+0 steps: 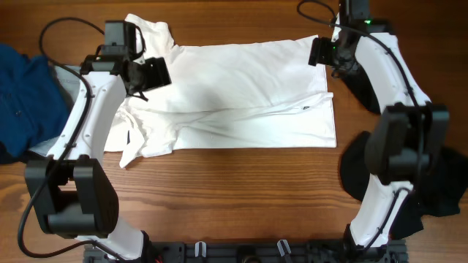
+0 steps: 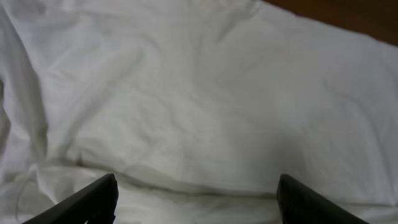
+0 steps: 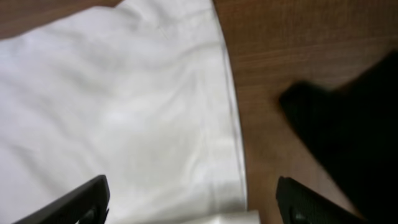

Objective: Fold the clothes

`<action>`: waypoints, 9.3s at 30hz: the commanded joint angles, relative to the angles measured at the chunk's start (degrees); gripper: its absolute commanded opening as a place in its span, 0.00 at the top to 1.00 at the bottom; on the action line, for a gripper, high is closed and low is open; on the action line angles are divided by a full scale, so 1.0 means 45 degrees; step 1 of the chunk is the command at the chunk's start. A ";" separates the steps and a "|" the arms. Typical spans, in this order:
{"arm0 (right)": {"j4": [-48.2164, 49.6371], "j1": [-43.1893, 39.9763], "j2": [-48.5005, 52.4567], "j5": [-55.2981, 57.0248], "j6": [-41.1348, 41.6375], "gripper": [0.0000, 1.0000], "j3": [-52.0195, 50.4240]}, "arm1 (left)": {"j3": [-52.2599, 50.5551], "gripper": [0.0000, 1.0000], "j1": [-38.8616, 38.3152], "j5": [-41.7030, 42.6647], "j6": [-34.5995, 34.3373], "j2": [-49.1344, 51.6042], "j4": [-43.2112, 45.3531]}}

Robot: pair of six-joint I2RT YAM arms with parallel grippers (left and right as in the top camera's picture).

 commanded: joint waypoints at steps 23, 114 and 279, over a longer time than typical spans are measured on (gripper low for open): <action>-0.2205 -0.0005 -0.0758 -0.1515 0.0039 0.09 0.0204 | 0.7130 0.23 0.2647 0.0350 0.1200 0.9326 0.5566; 0.7766 0.1069 0.4862 0.5265 0.2759 0.96 0.0136 | 0.7130 0.96 0.2482 0.3968 0.0393 0.9321 -0.0675; 0.1268 -0.1234 -0.1375 -0.1826 -0.1151 0.96 -0.7873 | 0.5066 0.64 0.1787 -0.0986 -0.0952 0.3507 -0.8485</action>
